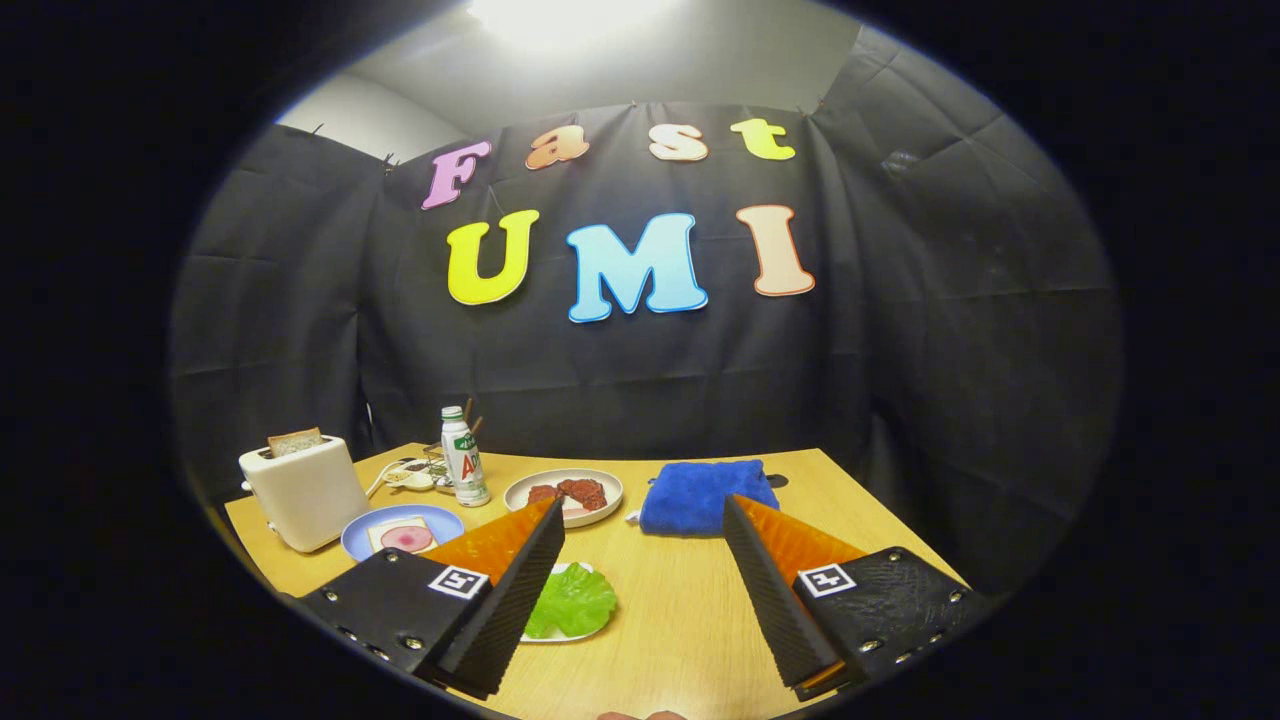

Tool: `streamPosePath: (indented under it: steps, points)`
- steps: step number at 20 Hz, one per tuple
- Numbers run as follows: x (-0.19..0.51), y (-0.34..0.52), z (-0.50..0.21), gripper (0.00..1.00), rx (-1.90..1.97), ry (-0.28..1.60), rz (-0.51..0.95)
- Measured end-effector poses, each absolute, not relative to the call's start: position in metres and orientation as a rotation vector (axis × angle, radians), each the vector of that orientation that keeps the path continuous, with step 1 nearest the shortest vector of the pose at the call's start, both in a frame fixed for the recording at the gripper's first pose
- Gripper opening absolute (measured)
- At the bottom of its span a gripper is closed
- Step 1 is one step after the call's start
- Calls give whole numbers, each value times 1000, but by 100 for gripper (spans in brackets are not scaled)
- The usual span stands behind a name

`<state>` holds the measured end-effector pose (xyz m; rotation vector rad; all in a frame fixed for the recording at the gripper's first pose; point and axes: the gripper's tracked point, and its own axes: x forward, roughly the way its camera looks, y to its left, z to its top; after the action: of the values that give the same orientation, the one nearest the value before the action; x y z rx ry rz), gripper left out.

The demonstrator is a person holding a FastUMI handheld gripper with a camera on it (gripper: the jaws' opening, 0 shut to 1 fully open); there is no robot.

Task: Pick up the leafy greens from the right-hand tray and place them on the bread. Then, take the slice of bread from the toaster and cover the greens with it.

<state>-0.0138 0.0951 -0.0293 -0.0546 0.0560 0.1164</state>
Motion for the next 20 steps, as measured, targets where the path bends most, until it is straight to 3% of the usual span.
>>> streamPosePath:
  steps: [7, 14, 20]
  points:
    - [-6, 135, -48, 97, -174, 163, 218]
    - [21, 177, -127, 97, -306, 614, 465]
    - [48, 178, -175, 97, -610, 768, 553]
